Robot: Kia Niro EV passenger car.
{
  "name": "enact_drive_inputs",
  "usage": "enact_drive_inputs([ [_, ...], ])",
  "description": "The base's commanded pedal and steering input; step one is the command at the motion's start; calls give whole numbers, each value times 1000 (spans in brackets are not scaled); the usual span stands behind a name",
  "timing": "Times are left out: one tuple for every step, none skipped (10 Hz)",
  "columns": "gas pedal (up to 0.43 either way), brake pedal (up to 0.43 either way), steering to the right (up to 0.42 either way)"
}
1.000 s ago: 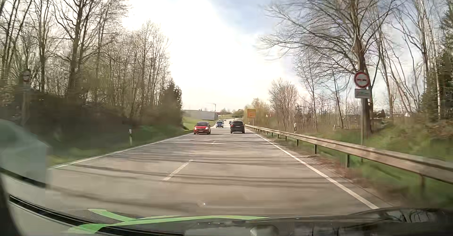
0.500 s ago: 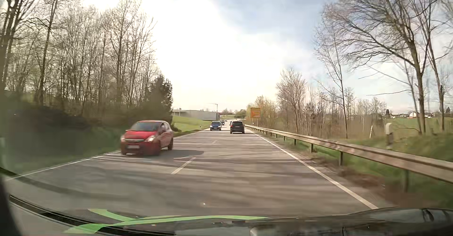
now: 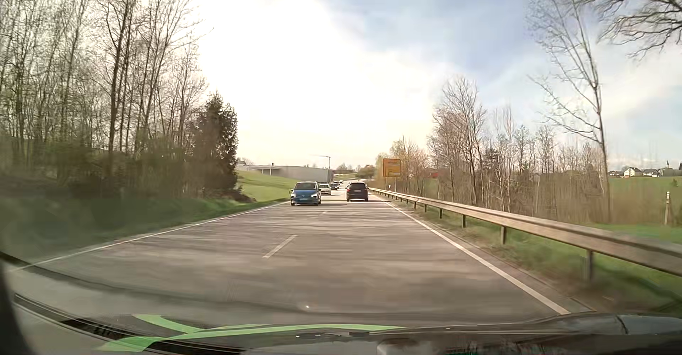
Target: Follow the waypoints while adhering to traffic rules and regulations
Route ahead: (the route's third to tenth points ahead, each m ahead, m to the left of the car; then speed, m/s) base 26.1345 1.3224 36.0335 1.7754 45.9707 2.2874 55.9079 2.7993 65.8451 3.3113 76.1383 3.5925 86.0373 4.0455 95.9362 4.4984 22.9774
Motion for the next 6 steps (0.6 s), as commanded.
enact_drive_inputs([
  [150,0,-5],
  [150,0,-5],
  [118,0,-5],
  [110,0,-5],
  [87,0,-5],
  [47,0,-5],
])
